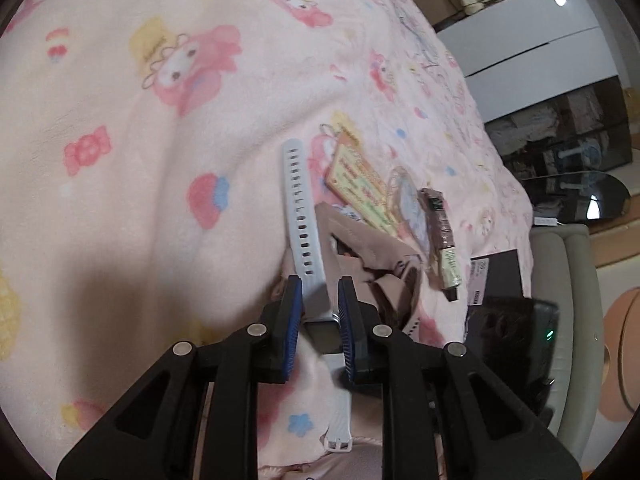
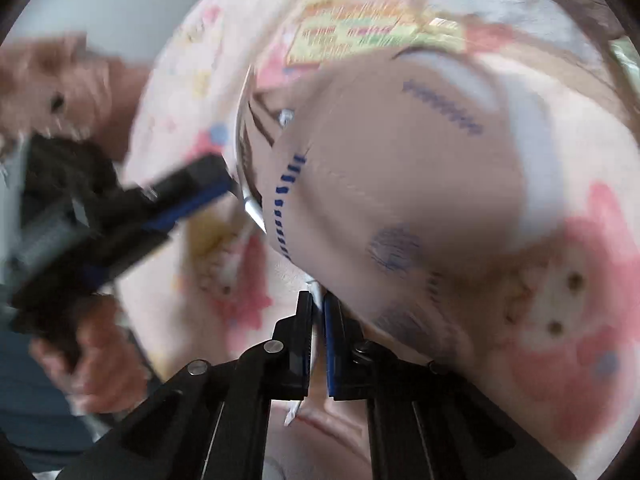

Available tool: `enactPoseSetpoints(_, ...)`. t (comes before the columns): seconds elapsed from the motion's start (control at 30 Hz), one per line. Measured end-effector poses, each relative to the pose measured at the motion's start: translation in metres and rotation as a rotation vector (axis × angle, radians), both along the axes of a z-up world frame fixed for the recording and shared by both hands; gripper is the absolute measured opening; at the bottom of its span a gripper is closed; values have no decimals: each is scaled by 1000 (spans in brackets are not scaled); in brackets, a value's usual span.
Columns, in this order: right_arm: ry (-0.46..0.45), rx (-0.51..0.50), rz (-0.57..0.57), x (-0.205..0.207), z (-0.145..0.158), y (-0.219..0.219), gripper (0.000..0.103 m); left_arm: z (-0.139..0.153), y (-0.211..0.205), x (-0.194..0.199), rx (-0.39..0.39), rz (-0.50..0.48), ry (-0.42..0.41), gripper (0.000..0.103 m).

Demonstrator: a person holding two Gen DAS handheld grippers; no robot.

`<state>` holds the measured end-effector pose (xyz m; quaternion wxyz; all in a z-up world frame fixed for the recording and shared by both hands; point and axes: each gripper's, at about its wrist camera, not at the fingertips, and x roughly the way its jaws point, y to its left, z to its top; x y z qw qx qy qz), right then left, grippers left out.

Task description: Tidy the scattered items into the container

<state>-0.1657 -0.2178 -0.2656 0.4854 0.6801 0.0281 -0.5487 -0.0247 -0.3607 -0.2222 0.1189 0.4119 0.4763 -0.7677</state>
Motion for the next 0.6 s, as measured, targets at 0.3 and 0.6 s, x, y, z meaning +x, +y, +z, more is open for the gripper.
enactPoseSetpoints(0.3, 50, 12, -17, -20, 36, 39, 6, -9, 2, -15, 20, -22, -43, 19)
enactPoseSetpoints(0.6, 98, 92, 123, 19, -10, -21, 16, -30, 16, -2, 90, -70, -65, 19)
